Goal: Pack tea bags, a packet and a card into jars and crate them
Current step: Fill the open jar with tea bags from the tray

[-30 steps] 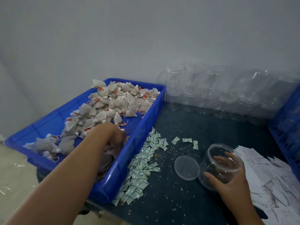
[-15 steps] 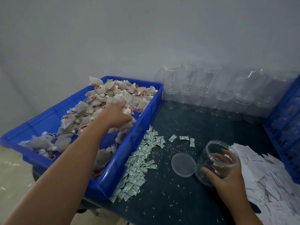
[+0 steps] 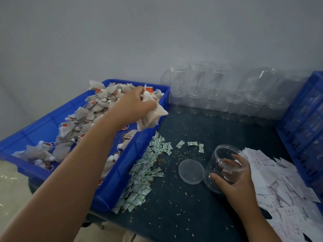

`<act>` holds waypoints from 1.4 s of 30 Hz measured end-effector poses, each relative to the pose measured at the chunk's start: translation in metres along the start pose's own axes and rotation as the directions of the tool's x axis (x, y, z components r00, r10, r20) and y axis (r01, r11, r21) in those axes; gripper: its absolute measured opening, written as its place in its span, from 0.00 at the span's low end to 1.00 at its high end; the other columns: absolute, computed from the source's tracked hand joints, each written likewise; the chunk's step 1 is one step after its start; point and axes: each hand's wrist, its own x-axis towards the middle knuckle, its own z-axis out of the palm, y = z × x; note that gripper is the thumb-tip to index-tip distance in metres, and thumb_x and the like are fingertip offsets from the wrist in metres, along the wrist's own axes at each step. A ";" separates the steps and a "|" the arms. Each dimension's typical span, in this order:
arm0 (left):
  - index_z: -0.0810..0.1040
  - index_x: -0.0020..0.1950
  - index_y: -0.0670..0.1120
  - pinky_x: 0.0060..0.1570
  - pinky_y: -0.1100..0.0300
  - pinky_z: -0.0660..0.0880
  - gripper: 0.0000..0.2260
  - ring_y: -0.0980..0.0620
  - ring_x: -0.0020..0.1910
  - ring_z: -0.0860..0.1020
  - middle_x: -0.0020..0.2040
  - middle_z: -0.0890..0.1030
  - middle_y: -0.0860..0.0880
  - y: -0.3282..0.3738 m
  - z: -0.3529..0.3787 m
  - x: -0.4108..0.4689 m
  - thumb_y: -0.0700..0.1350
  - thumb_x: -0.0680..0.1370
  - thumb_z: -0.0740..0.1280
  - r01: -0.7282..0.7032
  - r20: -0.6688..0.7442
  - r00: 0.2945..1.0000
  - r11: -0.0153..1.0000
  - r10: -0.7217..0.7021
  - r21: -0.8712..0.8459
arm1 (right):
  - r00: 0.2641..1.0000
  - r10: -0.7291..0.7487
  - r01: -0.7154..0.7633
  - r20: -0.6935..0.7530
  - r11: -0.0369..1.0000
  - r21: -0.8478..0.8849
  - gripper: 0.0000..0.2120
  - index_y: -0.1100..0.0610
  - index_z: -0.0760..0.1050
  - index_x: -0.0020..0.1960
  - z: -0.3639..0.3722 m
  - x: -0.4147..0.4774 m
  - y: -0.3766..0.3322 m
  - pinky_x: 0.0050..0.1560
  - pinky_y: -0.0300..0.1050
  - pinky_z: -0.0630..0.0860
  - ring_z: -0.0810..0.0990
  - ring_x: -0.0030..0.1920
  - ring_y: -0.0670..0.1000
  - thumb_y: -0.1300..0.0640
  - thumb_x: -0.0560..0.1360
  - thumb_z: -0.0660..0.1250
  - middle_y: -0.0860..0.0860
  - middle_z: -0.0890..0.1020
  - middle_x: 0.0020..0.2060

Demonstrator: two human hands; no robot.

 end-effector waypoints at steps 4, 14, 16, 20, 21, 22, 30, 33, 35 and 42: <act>0.74 0.51 0.51 0.37 0.58 0.69 0.06 0.52 0.43 0.78 0.45 0.80 0.52 0.010 0.040 -0.014 0.53 0.80 0.68 -0.040 0.292 0.956 0.983 -0.015 0.182 | 1.000 0.011 -0.011 0.006 1.000 0.007 0.44 0.23 0.67 0.65 0.000 0.000 0.000 0.59 0.44 0.79 0.84 0.58 0.36 0.41 0.60 0.90 0.28 0.80 0.61; 0.77 0.69 0.49 0.60 0.50 0.74 0.14 0.45 0.60 0.77 0.65 0.79 0.46 -0.003 0.105 -0.033 0.48 0.87 0.57 -0.200 0.608 0.788 0.894 -0.097 0.402 | 0.999 0.010 -0.009 0.051 1.000 -0.014 0.45 0.27 0.66 0.70 -0.003 0.000 0.001 0.61 0.48 0.81 0.84 0.62 0.38 0.36 0.58 0.84 0.33 0.81 0.64; 0.78 0.69 0.50 0.53 0.53 0.72 0.13 0.45 0.58 0.78 0.62 0.79 0.47 0.005 0.100 -0.033 0.48 0.87 0.58 -0.206 0.496 0.868 0.882 -0.035 0.423 | 0.997 0.002 0.000 0.072 0.999 -0.033 0.46 0.27 0.66 0.71 -0.003 -0.001 0.000 0.64 0.51 0.81 0.83 0.64 0.40 0.36 0.59 0.85 0.34 0.81 0.65; 0.80 0.57 0.51 0.36 0.65 0.70 0.06 0.55 0.44 0.79 0.47 0.82 0.53 0.033 0.092 -0.033 0.51 0.83 0.66 -0.157 0.157 0.979 0.973 0.131 0.169 | 0.996 -0.018 0.022 0.088 0.999 -0.046 0.46 0.27 0.66 0.71 -0.002 -0.003 -0.002 0.66 0.55 0.82 0.83 0.65 0.41 0.37 0.59 0.85 0.35 0.81 0.64; 0.80 0.52 0.51 0.32 0.69 0.69 0.06 0.58 0.39 0.78 0.43 0.82 0.55 0.042 0.091 -0.035 0.53 0.81 0.68 -0.159 0.081 0.985 0.983 0.152 0.088 | 0.996 -0.020 0.025 0.086 0.999 -0.048 0.46 0.28 0.66 0.71 -0.002 -0.003 -0.002 0.67 0.57 0.82 0.83 0.65 0.42 0.37 0.59 0.86 0.35 0.81 0.64; 0.79 0.49 0.51 0.31 0.69 0.70 0.08 0.58 0.36 0.78 0.39 0.81 0.54 0.051 0.091 -0.038 0.55 0.79 0.70 -0.174 0.018 0.985 0.984 0.174 0.025 | 0.996 -0.022 0.026 0.087 0.999 -0.047 0.46 0.29 0.66 0.72 -0.002 -0.002 -0.003 0.67 0.58 0.82 0.83 0.65 0.43 0.37 0.59 0.86 0.36 0.81 0.64; 0.81 0.51 0.61 0.43 0.66 0.71 0.15 0.63 0.46 0.76 0.48 0.76 0.59 0.071 0.152 -0.067 0.67 0.71 0.75 -0.331 0.283 0.913 0.940 0.295 0.085 | 0.993 -0.055 0.058 0.107 0.998 -0.024 0.44 0.38 0.69 0.74 0.000 -0.003 -0.004 0.62 0.45 0.84 0.84 0.65 0.46 0.46 0.65 0.88 0.41 0.82 0.66; 0.80 0.54 0.61 0.43 0.67 0.72 0.17 0.65 0.47 0.78 0.48 0.80 0.60 0.059 0.165 -0.069 0.71 0.74 0.68 -0.109 0.155 0.979 0.980 0.135 -0.164 | 0.993 -0.087 0.090 0.078 0.995 -0.038 0.43 0.38 0.69 0.73 0.000 -0.002 -0.008 0.61 0.33 0.79 0.82 0.67 0.43 0.41 0.64 0.87 0.38 0.81 0.66; 0.80 0.52 0.59 0.43 0.67 0.72 0.08 0.65 0.45 0.79 0.49 0.83 0.61 0.040 0.169 -0.066 0.60 0.82 0.65 -0.044 0.080 0.995 0.989 0.056 -0.140 | 0.996 -0.071 0.073 0.062 0.997 -0.040 0.43 0.36 0.68 0.72 0.000 -0.002 -0.008 0.60 0.34 0.79 0.81 0.66 0.40 0.39 0.63 0.86 0.36 0.81 0.64; 0.79 0.68 0.54 0.58 0.54 0.76 0.15 0.50 0.61 0.78 0.64 0.78 0.53 -0.015 0.185 -0.072 0.50 0.81 0.66 -0.314 0.439 0.891 0.856 0.117 0.410 | 0.998 -0.054 0.056 0.038 0.997 -0.048 0.42 0.27 0.65 0.67 0.002 -0.003 -0.010 0.56 0.27 0.76 0.81 0.64 0.36 0.35 0.61 0.85 0.31 0.80 0.63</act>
